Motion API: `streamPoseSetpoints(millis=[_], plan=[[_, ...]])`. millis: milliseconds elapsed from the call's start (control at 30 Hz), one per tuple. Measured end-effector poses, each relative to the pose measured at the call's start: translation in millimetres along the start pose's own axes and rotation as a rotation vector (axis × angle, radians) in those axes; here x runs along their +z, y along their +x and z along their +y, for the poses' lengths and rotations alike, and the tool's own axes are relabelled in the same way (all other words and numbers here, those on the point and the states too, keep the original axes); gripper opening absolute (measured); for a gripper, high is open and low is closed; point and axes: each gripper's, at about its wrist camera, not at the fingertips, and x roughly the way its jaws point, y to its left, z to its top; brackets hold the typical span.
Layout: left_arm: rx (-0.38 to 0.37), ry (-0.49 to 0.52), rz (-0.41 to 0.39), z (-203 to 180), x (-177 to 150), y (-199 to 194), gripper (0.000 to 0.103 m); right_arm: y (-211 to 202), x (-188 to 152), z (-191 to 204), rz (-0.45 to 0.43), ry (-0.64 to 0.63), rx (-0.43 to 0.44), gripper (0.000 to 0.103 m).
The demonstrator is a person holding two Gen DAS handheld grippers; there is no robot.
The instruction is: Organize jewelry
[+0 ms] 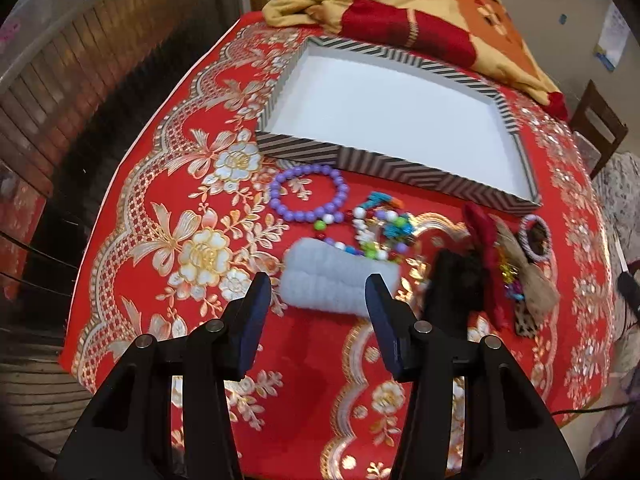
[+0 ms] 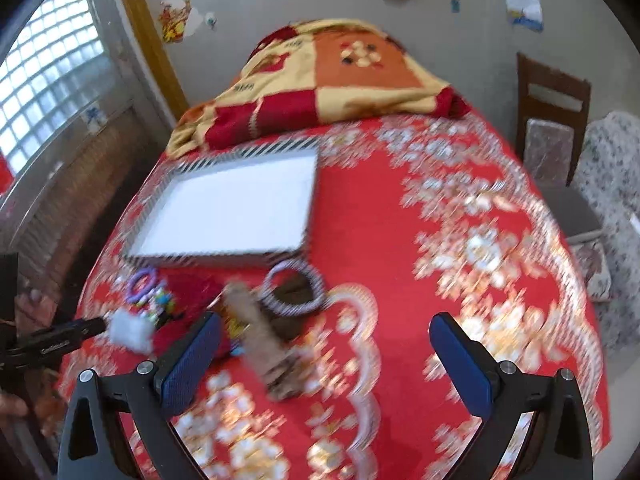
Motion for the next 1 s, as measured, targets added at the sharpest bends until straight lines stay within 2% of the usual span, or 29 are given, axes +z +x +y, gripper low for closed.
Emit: streamPoseSetpoints(millis=[100,200,533,1000], plan=[[-0.014,0.009,-0.017,-7.6,-6.9,-8.5,0.049,-2.6,-12.0,14.9,0.007,-0.016,-0.002,0.103],[-0.028,0.017,-0.04,-12.2,-12.2,-16.4,0.049,-11.2,-23.9,33.0,-0.027,-0.054,-0.025,0.103],[-0.04,0.044,-0.091,-19.4,-24.9,-30.2,0.049,-20.9,-25.8,62.1,-0.022,-0.115,-0.043,0.103],[-0.028,0.031,-0.1,-17.2,-28.5,-33.7,0.049,-18.1,-26.2,81.6,-0.03,-0.158,-0.026,0.103]])
